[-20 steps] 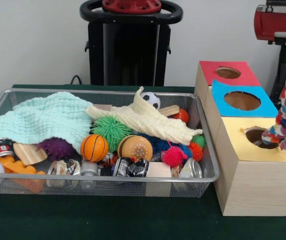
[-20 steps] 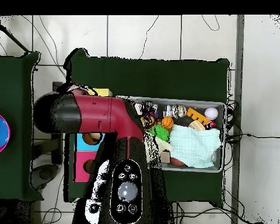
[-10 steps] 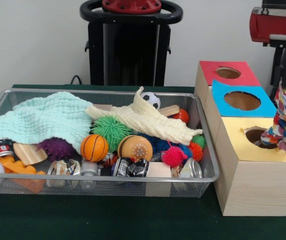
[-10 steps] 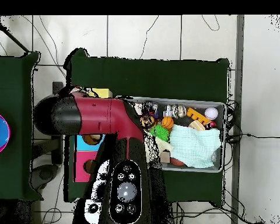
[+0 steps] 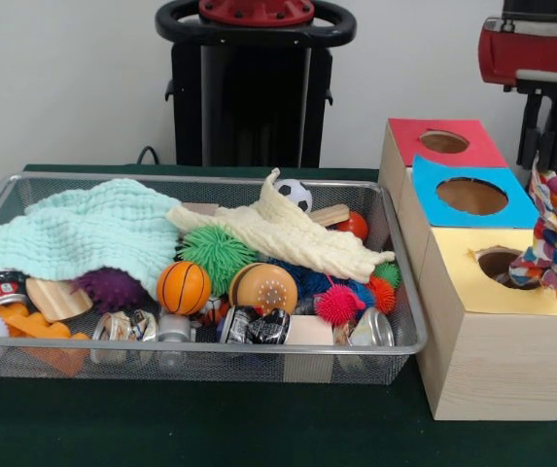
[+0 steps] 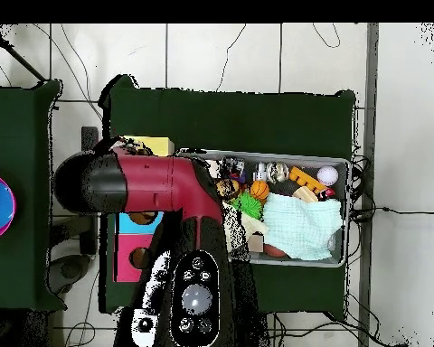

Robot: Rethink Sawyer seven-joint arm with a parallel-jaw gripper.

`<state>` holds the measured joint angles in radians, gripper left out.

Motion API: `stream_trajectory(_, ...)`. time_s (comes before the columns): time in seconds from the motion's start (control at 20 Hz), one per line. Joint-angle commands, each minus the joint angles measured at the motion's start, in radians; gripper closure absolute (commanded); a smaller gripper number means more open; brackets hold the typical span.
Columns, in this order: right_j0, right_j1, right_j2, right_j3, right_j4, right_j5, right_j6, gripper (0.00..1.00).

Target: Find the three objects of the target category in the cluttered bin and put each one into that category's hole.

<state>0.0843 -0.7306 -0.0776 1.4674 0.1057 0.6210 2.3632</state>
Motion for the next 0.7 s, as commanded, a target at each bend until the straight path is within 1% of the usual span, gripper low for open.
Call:
stream_trajectory(0.05,-0.025,-0.007,0.076,0.111,-0.033,0.139,-0.041,1.0)
stream_trajectory(0.35,-0.034,-0.017,0.086,0.126,-0.027,0.14,-0.047,1.0)
stream_trajectory(0.7,-0.031,-0.021,0.085,0.121,-0.023,0.16,-0.035,1.0)
